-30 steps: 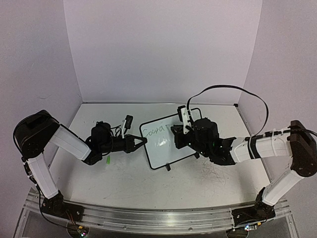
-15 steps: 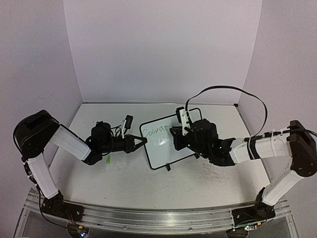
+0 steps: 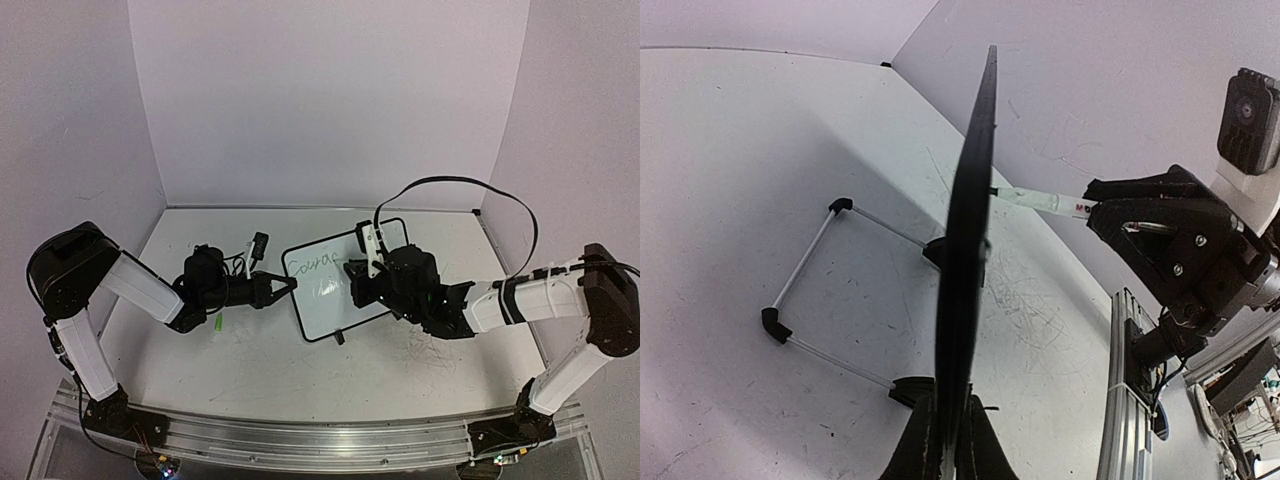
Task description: Write a sentence on the whiteboard
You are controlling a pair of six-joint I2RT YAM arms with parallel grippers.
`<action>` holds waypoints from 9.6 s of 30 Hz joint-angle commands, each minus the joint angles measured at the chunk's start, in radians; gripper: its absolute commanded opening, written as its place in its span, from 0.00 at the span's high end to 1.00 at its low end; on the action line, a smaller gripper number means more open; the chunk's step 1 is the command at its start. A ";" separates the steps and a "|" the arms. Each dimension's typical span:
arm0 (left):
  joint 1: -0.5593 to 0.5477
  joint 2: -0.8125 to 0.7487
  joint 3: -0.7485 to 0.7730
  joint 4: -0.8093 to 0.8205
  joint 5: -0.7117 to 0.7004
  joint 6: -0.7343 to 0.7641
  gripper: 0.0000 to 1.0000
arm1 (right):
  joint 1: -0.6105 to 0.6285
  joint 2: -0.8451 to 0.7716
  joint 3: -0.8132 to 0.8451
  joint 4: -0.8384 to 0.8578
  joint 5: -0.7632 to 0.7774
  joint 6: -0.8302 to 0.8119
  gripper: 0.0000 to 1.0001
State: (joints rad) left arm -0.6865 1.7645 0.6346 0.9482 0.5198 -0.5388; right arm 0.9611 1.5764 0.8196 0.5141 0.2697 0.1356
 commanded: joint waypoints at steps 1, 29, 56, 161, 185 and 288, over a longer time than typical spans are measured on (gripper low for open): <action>0.004 -0.028 0.000 -0.041 -0.001 -0.006 1.00 | -0.005 -0.004 0.020 -0.006 0.064 0.006 1.00; 0.004 -0.030 -0.004 -0.040 -0.003 -0.001 1.00 | -0.005 0.019 0.045 -0.017 0.078 0.006 1.00; 0.004 -0.037 -0.007 -0.040 -0.001 -0.004 1.00 | 0.029 -0.005 -0.036 -0.049 0.052 0.048 1.00; 0.003 -0.060 -0.019 -0.040 -0.008 -0.003 1.00 | -0.015 -0.021 -0.030 -0.017 0.050 0.078 1.00; 0.004 -0.059 -0.023 -0.041 -0.010 -0.001 1.00 | -0.022 -0.060 0.046 -0.025 0.103 0.017 1.00; 0.004 -0.045 0.008 -0.132 -0.043 0.082 1.00 | -0.092 -0.024 0.119 -0.088 0.039 -0.087 1.00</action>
State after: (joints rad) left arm -0.6865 1.7344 0.6346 0.8888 0.5031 -0.4937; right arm 0.8726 1.5371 0.8906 0.4014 0.2917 0.0528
